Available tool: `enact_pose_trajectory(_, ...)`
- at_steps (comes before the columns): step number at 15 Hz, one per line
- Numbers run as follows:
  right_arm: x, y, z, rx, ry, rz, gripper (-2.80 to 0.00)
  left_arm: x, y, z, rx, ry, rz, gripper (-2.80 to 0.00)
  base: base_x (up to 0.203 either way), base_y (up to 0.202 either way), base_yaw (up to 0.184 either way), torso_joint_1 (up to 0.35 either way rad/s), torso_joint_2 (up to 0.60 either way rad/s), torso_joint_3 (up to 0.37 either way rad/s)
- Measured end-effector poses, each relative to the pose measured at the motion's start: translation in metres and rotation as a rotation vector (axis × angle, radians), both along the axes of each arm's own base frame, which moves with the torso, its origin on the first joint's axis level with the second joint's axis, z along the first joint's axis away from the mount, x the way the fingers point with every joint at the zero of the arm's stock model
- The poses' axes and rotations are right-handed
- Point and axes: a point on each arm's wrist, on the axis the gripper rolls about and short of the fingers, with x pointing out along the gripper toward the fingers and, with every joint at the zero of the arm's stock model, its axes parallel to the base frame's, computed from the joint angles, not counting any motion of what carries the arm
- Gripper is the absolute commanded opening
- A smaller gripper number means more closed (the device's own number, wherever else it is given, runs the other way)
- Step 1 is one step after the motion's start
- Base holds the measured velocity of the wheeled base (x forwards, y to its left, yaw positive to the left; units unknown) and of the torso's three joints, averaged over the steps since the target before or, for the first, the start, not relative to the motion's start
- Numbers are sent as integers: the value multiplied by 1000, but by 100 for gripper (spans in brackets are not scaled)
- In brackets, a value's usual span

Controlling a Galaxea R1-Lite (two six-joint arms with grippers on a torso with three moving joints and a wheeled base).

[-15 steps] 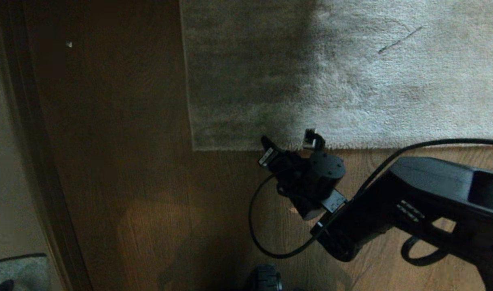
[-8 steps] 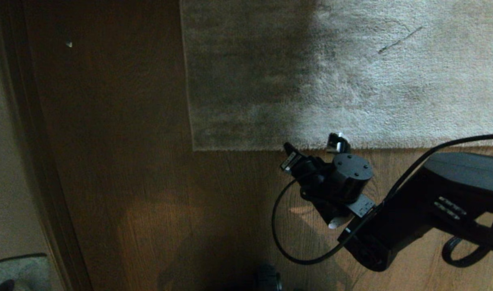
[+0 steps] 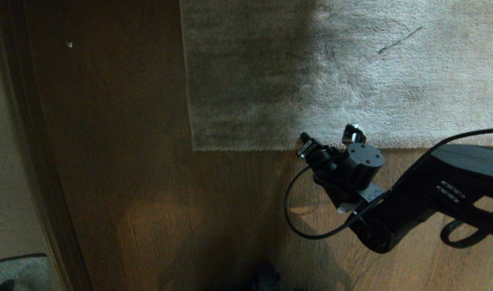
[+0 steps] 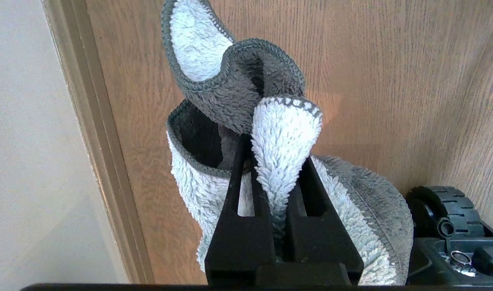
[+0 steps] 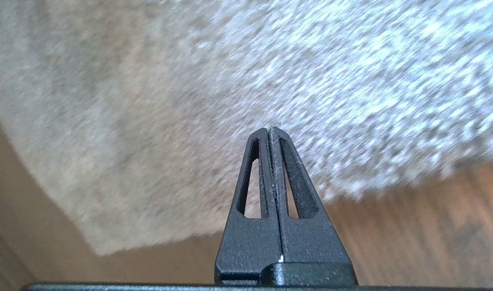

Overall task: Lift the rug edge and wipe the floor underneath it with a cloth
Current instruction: Lay down the carpet

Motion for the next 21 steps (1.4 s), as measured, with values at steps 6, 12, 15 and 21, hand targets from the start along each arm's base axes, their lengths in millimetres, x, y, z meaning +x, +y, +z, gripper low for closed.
enact_pose_trajectory(6, 11, -6, -14, -13, 21, -25, -280, 0, 0, 0, 0, 0, 0, -280, 0, 0, 0, 0, 0, 0)
enact_pose_trajectory(12, 17, -3, -19, -13, 21, -30, -280, 0, 0, 0, 0, 0, 0, -280, 0, 0, 0, 0, 0, 0)
enact_pose_trajectory(15, 15, -4, -11, -9, 9, -28, -280, 0, 0, 0, 0, 0, 0, -280, 0, 0, 0, 0, 0, 0)
enact_pose_trajectory(21, -21, -21, 29, -45, -45, -24, -280, 0, 0, 0, 0, 0, 0, -280, 0, 0, 0, 0, 0, 0)
